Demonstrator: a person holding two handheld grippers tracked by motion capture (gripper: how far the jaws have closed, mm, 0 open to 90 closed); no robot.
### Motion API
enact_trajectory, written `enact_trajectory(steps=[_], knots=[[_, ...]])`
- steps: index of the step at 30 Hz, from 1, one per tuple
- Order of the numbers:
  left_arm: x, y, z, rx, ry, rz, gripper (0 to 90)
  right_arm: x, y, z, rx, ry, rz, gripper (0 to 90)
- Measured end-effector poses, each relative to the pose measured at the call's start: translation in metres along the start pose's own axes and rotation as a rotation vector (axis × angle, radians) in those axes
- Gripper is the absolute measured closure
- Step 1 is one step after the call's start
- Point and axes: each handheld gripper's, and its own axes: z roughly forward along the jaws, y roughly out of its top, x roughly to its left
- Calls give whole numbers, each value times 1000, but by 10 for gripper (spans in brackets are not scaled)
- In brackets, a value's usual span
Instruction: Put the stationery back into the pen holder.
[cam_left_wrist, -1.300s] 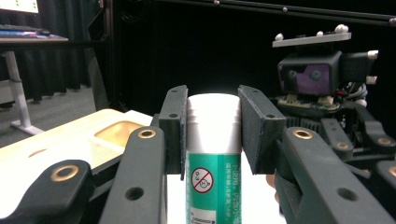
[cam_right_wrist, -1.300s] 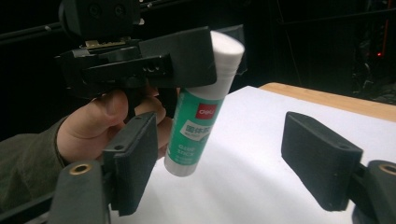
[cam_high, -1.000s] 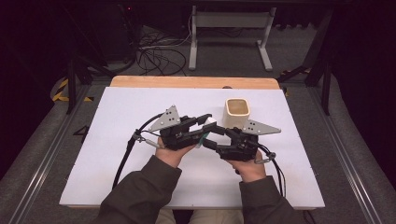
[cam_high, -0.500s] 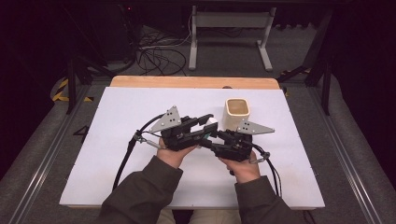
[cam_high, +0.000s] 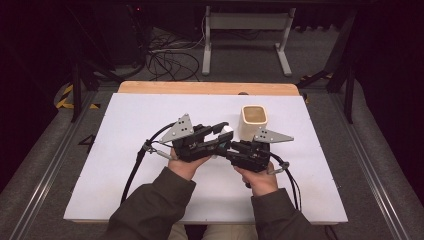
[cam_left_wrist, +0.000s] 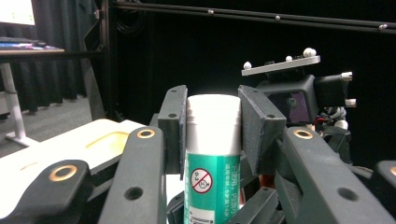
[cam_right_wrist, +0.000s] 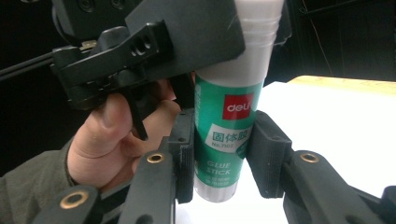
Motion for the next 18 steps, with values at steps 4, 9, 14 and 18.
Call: enact_trajectory(steps=[4, 9, 14, 18], knots=[[2, 0, -1, 7, 14, -15, 635, -1, 0, 0, 13, -25, -13, 660], [3, 0, -3, 21, 30, -7, 585, -2, 0, -1, 26, -56, -33, 661], [4, 2, -8, 40, 65, 3, 522, -4, 3, -2, 38, -98, -72, 661], [5, 3, -10, 48, 81, 0, 468, -6, 5, -6, 36, -127, -92, 661]])
